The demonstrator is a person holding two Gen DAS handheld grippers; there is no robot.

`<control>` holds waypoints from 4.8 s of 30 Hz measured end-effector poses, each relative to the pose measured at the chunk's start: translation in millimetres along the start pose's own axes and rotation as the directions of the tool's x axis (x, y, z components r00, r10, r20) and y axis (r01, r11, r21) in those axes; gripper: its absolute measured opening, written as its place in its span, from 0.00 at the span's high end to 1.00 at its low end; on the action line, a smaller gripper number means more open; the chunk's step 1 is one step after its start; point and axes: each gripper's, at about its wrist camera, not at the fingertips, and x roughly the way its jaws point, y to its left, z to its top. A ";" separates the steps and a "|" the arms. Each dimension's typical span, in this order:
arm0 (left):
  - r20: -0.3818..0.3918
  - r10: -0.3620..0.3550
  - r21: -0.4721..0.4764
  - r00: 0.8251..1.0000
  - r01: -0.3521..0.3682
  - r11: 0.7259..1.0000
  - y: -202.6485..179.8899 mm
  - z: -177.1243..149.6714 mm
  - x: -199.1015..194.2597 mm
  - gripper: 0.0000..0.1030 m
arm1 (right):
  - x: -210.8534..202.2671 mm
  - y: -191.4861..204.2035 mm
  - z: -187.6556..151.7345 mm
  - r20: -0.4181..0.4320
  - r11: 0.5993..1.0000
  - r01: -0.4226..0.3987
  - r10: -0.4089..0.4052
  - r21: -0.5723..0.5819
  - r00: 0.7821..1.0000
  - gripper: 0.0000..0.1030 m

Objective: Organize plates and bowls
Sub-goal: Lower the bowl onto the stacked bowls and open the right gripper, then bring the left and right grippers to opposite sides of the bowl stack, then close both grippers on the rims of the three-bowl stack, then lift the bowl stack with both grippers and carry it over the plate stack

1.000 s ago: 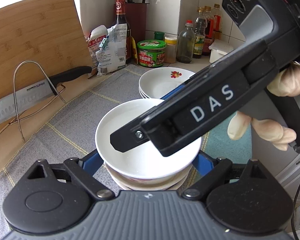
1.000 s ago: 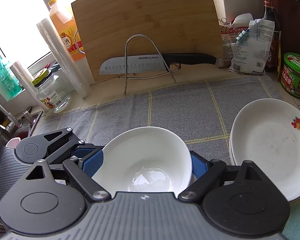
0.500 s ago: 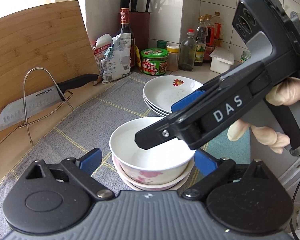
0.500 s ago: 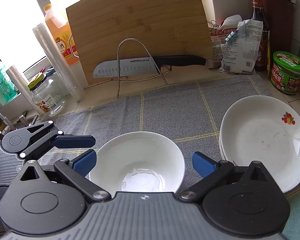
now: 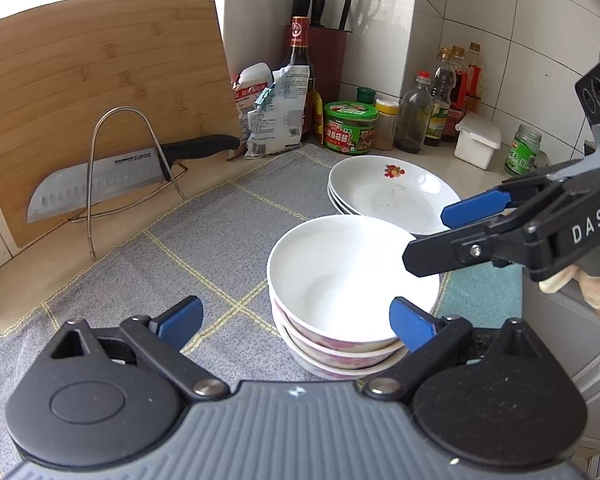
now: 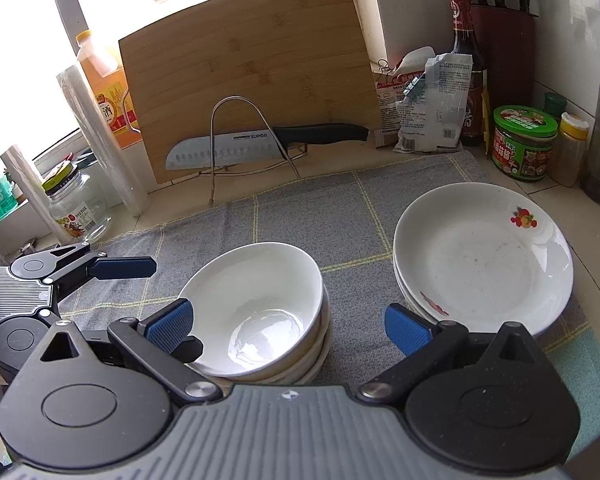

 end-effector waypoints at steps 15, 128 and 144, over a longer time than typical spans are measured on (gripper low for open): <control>-0.104 0.038 -0.027 0.994 -0.041 0.999 -9.5 -36.1 -1.5 0.01 | 3.2 -11.3 -62.0 -0.055 0.981 0.075 -0.086 -0.180 0.995 0.00; -0.259 -0.218 0.405 0.941 0.311 0.860 -17.8 -26.8 77.9 0.26 | 87.4 0.0 -6.2 -0.422 0.563 -0.437 0.166 -0.701 0.891 0.18; -0.253 -0.167 0.426 0.953 0.265 0.865 -33.3 -16.0 62.6 0.26 | 60.8 -4.4 1.7 -0.401 0.548 -0.435 0.189 -0.715 0.896 0.18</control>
